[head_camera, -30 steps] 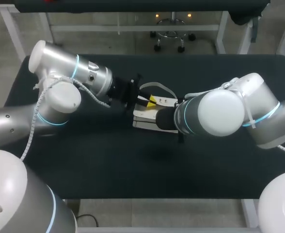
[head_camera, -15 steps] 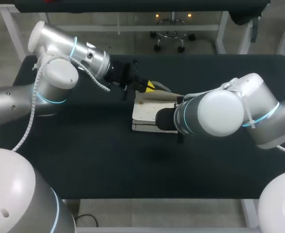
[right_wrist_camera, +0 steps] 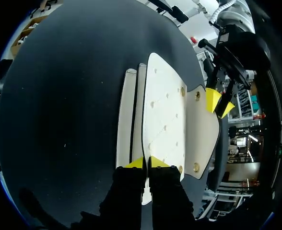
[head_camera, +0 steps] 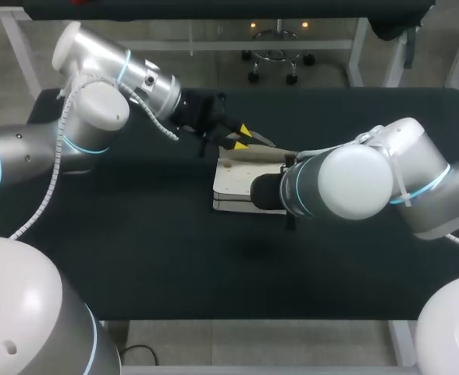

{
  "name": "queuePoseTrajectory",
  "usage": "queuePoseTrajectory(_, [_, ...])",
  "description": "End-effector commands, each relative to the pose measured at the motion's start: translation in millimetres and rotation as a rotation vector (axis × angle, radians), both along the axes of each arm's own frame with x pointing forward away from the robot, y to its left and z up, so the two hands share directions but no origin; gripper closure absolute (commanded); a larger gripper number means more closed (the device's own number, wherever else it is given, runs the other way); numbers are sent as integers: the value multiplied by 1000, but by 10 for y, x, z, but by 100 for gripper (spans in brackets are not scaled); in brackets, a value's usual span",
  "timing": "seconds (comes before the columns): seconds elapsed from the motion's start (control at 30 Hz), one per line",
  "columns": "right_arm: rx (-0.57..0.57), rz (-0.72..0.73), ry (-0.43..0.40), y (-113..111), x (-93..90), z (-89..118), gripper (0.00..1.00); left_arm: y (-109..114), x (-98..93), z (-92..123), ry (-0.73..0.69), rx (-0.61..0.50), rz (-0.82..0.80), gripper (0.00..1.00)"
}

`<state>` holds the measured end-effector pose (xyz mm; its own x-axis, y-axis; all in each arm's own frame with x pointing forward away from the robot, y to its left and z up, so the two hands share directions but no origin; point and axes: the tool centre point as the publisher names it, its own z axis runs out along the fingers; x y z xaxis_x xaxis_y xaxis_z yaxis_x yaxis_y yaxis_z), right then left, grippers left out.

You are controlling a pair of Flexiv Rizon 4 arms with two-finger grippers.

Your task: Pick up the bag, open it, inspect its contents, close it, and place it on the opposite side

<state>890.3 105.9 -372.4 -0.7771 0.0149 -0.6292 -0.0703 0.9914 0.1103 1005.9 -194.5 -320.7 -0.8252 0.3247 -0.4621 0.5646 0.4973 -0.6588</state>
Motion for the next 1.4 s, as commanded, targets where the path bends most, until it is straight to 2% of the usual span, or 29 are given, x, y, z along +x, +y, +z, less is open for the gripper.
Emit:
queuePoseTrajectory(0.03, [25, -12, -188, -38, -32, -40, 100, 8, -154, -21, -44, -1, 26, 0])
queuePoseTrajectory(0.2, [25, -12, -188, -38, -32, -40, 100, -9, -213, -52, -65, 18, 52, 0])
queuePoseTrajectory(0.67, [25, -12, -188, -38, -32, -40, 100, -107, -143, -188, -93, 38, 93, 0])
queuePoseTrajectory(0.83, [25, -12, -188, -38, -32, -40, 100, -148, -52, -232, -76, 49, 107, 20])
queuePoseTrajectory(1.07, [25, -12, -188, -38, -32, -40, 100, -240, 90, -306, -29, 97, 117, 22])
queuePoseTrajectory(1.4, [25, -12, -188, -38, -32, -40, 100, -299, 164, -378, -3, 136, 140, 38])
